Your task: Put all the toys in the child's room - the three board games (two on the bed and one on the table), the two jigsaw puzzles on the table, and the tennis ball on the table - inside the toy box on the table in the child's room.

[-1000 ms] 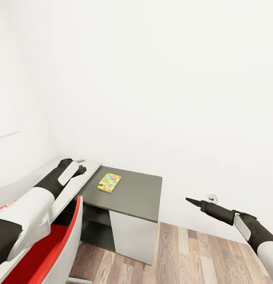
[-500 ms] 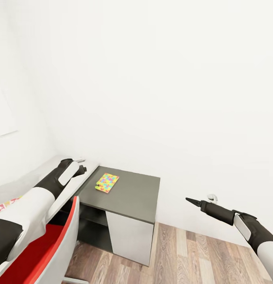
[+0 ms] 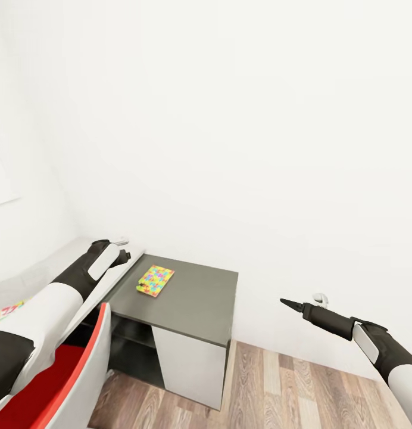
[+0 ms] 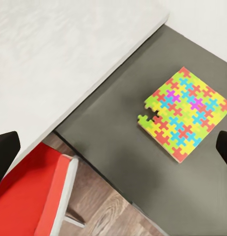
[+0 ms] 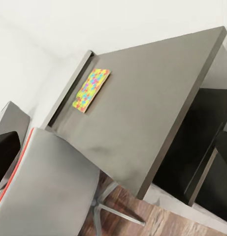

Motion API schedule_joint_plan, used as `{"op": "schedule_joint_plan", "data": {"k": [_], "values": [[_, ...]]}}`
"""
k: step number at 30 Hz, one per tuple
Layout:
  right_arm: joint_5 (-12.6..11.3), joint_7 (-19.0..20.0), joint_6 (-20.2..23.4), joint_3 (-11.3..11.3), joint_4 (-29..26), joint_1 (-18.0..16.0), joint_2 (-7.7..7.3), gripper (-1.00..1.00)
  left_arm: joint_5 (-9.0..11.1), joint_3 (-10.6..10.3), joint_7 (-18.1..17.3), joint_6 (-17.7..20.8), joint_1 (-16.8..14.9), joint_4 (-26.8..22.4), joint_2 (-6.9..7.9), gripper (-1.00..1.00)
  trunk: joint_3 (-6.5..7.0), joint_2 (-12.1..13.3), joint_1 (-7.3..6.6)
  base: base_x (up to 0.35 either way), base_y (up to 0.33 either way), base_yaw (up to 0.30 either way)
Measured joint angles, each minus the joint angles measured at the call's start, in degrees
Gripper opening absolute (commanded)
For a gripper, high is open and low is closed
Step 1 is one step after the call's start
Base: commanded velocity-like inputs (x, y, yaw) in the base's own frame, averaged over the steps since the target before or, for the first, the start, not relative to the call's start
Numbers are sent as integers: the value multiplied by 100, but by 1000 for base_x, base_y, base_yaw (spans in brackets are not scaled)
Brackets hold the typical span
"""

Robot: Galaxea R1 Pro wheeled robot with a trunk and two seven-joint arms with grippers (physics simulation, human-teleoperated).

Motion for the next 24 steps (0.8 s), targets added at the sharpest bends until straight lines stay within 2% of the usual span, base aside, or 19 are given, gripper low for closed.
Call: {"op": "schedule_joint_plan", "data": {"k": [10, 24], "values": [[3, 0, 0, -1, 0, 0, 0, 100, 0, 0, -1, -1, 0, 0, 0, 100, 0, 1, 0, 55, -110, 0], [1, 0, 0, 0, 0, 0, 0, 100, 1, 0, 0, -2, 0, 0, 0, 100, 0, 0, -1, 36, -11, 0]]}}
